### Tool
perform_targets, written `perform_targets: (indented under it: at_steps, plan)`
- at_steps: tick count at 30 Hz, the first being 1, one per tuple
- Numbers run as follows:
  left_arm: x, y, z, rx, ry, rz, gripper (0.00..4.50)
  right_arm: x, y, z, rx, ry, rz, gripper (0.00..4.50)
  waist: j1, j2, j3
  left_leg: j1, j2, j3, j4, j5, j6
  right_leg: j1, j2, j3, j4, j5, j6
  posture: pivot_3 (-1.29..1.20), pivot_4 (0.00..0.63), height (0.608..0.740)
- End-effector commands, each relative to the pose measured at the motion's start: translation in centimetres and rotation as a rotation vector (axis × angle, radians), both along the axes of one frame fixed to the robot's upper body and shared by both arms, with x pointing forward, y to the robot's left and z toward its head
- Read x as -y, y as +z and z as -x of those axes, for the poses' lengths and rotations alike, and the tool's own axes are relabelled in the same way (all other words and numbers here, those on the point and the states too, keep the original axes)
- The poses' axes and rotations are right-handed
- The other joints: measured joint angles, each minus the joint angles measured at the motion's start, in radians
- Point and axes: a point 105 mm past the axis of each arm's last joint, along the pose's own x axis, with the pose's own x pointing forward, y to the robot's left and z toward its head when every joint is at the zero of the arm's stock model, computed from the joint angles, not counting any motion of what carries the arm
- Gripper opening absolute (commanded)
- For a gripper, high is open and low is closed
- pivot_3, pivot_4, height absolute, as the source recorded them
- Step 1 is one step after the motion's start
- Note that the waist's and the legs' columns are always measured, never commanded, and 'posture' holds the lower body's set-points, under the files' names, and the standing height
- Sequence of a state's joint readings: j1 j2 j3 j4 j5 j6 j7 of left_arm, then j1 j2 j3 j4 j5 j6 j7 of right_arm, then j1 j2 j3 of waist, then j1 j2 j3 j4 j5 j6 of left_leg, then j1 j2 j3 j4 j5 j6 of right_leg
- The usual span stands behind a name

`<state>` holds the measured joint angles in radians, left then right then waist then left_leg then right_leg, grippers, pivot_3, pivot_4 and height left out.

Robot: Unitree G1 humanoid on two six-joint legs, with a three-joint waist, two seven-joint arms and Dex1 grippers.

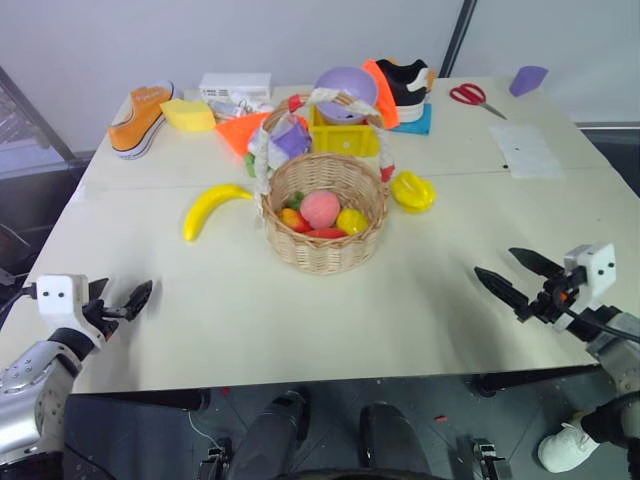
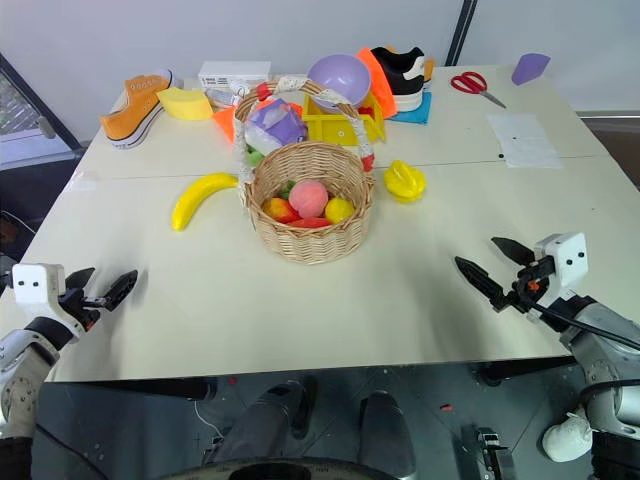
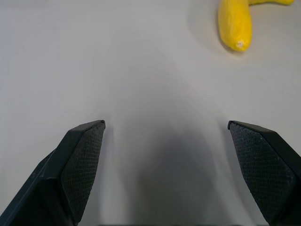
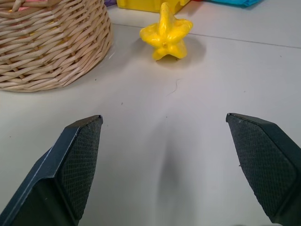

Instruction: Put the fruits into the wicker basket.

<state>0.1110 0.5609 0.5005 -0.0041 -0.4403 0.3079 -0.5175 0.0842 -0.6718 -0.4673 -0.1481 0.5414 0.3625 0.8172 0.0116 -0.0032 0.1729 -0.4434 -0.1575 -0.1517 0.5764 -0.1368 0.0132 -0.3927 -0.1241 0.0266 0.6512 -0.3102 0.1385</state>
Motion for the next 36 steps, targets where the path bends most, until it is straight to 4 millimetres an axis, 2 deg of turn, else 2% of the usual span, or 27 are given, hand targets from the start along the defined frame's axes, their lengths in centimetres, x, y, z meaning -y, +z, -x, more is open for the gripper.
perform_targets:
  at_steps: [1, 7, 9, 13, 16, 19, 22, 26, 30, 36]
  plan:
    - [-0.3, 1.6, -0.5, 0.064, 0.013, -0.052, 4.5, 0.1, 1.0, -0.2, 0.04, 0.01, 0.041, 4.39, 0.0, 0.0, 0.0, 0.0, 0.0, 0.0, 0.0, 0.0, 0.0, 0.0, 0.0, 0.0, 0.0, 0.0, 0.0, 0.0, 0.15, 0.74]
    - [0.6, 3.4, -2.5, 0.11, 0.013, -0.017, 4.5, -1.6, 1.7, -0.4, 0.051, 0.069, 0.071, 4.39, 0.001, 0.0, 0.0, 0.0, 0.0, 0.0, 0.0, 0.0, 0.0, 0.0, 0.0, 0.0, 0.0, 0.0, 0.0, 0.0, 0.15, 0.74]
    - [0.4, 4.1, -3.6, 0.096, 0.042, -0.038, 4.5, -3.1, 2.0, -0.5, 0.056, 0.117, 0.093, 4.39, 0.001, 0.0, 0.0, 0.0, 0.0, 0.0, 0.0, 0.0, 0.0, 0.0, 0.0, -0.001, 0.0, 0.0, 0.0, 0.0, 0.15, 0.74]
    - [1.8, 5.4, -5.3, 0.093, 0.001, -0.024, 4.5, -6.1, 3.7, -0.2, 0.096, 0.225, 0.084, 4.39, -0.002, 0.0, 0.0, 0.0, 0.0, 0.0, 0.0, 0.0, 0.0, 0.0, 0.0, -0.001, 0.0, 0.0, 0.0, 0.0, 0.15, 0.74]
    - [4.0, 6.4, -6.8, 0.067, -0.077, -0.083, 4.5, -8.6, 5.3, 0.5, 0.119, 0.33, 0.07, 4.39, 0.0, 0.0, 0.0, -0.001, 0.0, 0.001, 0.0, 0.0, 0.0, -0.001, 0.0, -0.001, 0.0, 0.0, 0.001, 0.0, 0.15, 0.74]
    - [4.5, 6.8, -8.3, 0.021, -0.07, -0.127, 4.5, -11.0, 6.2, 1.4, 0.113, 0.425, 0.066, 4.39, 0.001, -0.002, 0.001, -0.001, 0.0, 0.0, 0.0, 0.0, 0.0, -0.002, 0.0, -0.001, 0.0, 0.0, 0.001, 0.0, 0.15, 0.74]
    - [5.7, 7.4, -10.3, -0.027, -0.095, -0.147, 4.5, -14.3, 6.7, 3.0, 0.099, 0.563, 0.097, 4.39, 0.002, -0.002, 0.001, -0.002, 0.0, 0.0, 0.0, 0.0, 0.0, -0.002, 0.0, -0.002, 0.0, 0.0, 0.001, 0.0, 0.15, 0.74]
    - [6.9, 7.4, -12.3, -0.089, -0.122, -0.142, 4.5, -17.4, 7.3, 4.0, 0.121, 0.67, 0.109, 4.39, -0.001, -0.004, 0.001, -0.002, 0.0, 0.0, 0.001, 0.0, 0.0, -0.001, 0.0, -0.002, -0.001, 0.001, 0.002, 0.0, 0.15, 0.74]
    - [7.3, 6.5, -13.7, -0.161, -0.131, -0.182, 4.5, -18.5, 7.7, 3.5, 0.145, 0.681, 0.107, 4.39, -0.002, -0.005, 0.001, -0.003, 0.0, 0.0, 0.0, 0.0, 0.0, -0.002, 0.0, -0.002, -0.001, 0.002, 0.005, 0.0, 0.15, 0.74]
    - [7.5, 5.7, -15.1, -0.211, -0.12, -0.178, 4.5, -19.2, 7.6, 3.2, 0.166, 0.683, 0.113, 4.39, 0.0, -0.007, 0.002, -0.004, 0.0, 0.0, 0.0, 0.0, 0.0, -0.003, 0.001, -0.002, -0.001, 0.003, 0.006, 0.0, 0.15, 0.74]
